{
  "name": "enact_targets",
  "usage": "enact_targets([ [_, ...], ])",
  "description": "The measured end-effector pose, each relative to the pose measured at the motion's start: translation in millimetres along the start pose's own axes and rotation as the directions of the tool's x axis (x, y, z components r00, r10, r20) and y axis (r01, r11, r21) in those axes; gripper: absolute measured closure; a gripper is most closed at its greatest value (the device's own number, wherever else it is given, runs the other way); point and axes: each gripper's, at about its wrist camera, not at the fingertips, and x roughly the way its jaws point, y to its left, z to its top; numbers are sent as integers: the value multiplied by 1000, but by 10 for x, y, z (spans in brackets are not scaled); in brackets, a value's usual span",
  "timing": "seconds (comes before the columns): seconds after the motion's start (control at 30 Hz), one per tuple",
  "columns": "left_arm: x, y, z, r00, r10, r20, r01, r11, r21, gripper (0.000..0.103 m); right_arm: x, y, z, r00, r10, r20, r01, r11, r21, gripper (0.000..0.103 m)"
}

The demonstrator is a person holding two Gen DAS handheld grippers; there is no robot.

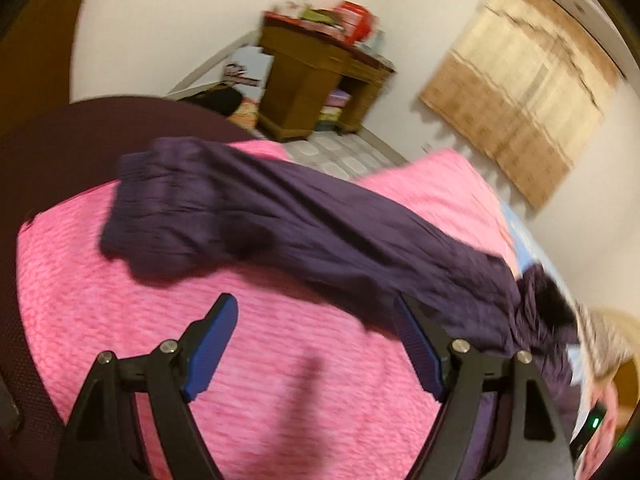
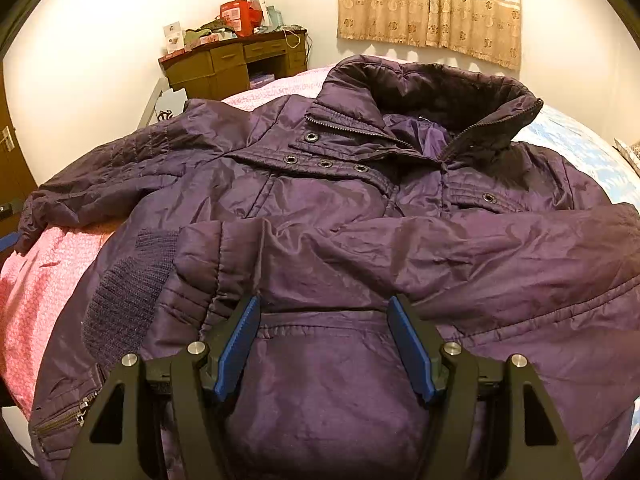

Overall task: Fold large clothes
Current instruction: 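Grasp the other sleeve cuff with the left gripper and lift it, then carry the sleeve with the left gripper across the jacket front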

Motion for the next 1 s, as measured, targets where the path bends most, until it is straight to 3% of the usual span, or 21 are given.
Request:
enact_targets([
  [0.13, 5, 315, 36, 999, -48, 0, 47, 985, -165, 22, -18, -16, -17, 1000, 6, 13, -6, 1000, 8, 36],
  [0.27, 51, 561, -8, 987, -155, 35, 157, 927, -340, 24, -34, -29, -27, 1000, 12, 20, -12, 1000, 14, 36],
  [0.37, 123, 649, -43, 972, -227, 64, 232, 877, -420, 29, -40, -30, -28, 1000, 13, 23, -14, 1000, 15, 36],
  [0.57, 224, 756, -32, 960, -267, 82, 272, 828, -490, 30, -46, -37, -30, 1000, 15, 27, -16, 1000, 19, 36],
  [0.7, 268, 730, -116, 962, -273, 30, 249, 820, -515, 29, -50, -41, -32, 999, 15, 30, -16, 1000, 19, 35],
  [0.77, 297, 716, -180, 966, -258, 3, 219, 813, -539, 24, -53, -43, -32, 999, 16, 33, -17, 1000, 21, 35],
  [0.83, 301, 693, -148, 974, -228, 21, 205, 828, -522, 22, -55, -40, -31, 999, 16, 36, -17, 1000, 23, 35],
  [1.0, 418, 713, 2, 983, -183, 36, 174, 832, -526, 20, -60, -46, -33, 999, 22, 44, -23, 999, 31, 35],
])
